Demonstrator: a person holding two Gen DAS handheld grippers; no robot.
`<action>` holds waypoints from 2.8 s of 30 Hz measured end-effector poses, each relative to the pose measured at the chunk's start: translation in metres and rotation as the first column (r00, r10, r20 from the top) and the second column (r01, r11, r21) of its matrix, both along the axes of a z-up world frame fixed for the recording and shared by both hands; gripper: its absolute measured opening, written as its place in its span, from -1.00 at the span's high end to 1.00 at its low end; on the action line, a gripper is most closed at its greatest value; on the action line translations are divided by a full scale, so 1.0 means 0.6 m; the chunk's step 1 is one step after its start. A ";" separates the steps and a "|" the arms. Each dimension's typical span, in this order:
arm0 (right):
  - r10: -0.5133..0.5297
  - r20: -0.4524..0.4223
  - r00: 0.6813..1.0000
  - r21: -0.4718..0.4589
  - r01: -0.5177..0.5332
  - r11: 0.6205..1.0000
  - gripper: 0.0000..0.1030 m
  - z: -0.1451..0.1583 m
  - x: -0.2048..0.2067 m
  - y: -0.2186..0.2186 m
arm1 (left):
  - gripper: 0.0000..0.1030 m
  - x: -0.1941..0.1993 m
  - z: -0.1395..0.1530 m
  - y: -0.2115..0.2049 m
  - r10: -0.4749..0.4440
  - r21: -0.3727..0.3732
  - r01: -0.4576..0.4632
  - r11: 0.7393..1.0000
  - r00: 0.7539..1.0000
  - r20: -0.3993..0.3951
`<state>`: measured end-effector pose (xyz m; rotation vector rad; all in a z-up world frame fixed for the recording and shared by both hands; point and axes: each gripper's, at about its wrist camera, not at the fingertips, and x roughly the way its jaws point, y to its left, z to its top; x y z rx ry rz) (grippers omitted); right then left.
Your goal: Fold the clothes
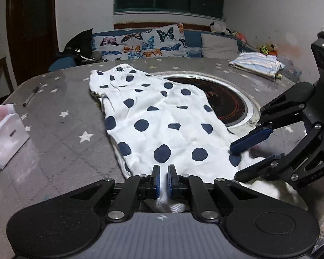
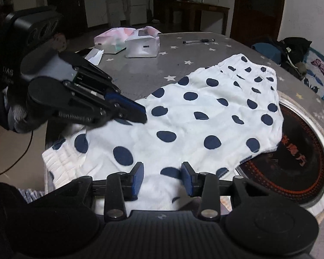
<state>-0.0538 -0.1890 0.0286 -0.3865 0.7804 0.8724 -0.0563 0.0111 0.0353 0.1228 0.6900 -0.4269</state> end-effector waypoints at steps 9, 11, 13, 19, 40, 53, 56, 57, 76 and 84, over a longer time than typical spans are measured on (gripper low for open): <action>0.000 0.065 0.998 0.078 -0.005 0.997 0.25 0.042 -0.006 0.020 | 0.81 -0.050 0.018 -0.012 -0.080 0.006 0.080 0.997 0.996 0.038; 0.013 0.051 0.999 0.075 -0.017 0.997 0.25 0.031 -0.004 0.032 | 0.81 -0.052 0.006 -0.009 -0.068 0.022 0.068 0.997 0.997 0.024; 0.026 0.034 0.999 0.065 -0.029 0.998 0.25 0.017 -0.004 0.043 | 0.81 -0.052 -0.005 -0.004 -0.055 0.018 0.055 0.998 0.998 0.009; 0.037 0.014 0.999 0.019 -0.037 0.999 0.25 -0.009 -0.016 0.048 | 0.81 -0.058 -0.003 -0.005 -0.056 0.031 0.055 0.998 0.998 0.026; -0.006 -0.034 0.999 0.049 0.008 0.999 0.24 0.000 -0.070 -0.023 | 0.80 -0.083 -0.006 -0.020 -0.078 0.020 0.078 0.997 0.997 0.015; -0.016 -0.041 0.999 0.081 0.020 0.997 0.22 0.001 -0.075 -0.029 | 0.31 -0.124 0.023 -0.033 -0.169 0.017 0.168 0.986 0.985 0.034; -0.021 -0.023 1.000 0.094 0.023 0.995 0.20 0.014 -0.075 -0.033 | 0.28 -0.137 0.029 -0.034 -0.189 0.022 0.188 0.982 0.981 0.041; -0.020 -0.025 0.999 0.091 0.022 0.996 0.13 0.013 -0.074 -0.032 | 0.26 -0.138 0.030 -0.034 -0.190 0.020 0.189 0.982 0.981 0.043; -0.091 0.001 0.996 0.096 0.091 0.991 0.10 0.047 0.031 -0.038 | 0.25 -0.021 0.020 -0.020 -0.029 -0.081 0.030 0.996 1.000 0.008; -0.125 0.027 0.992 0.073 0.123 0.990 0.10 0.060 0.165 0.006 | 0.24 0.022 0.008 -0.023 -0.032 -0.113 0.031 0.993 0.999 -0.009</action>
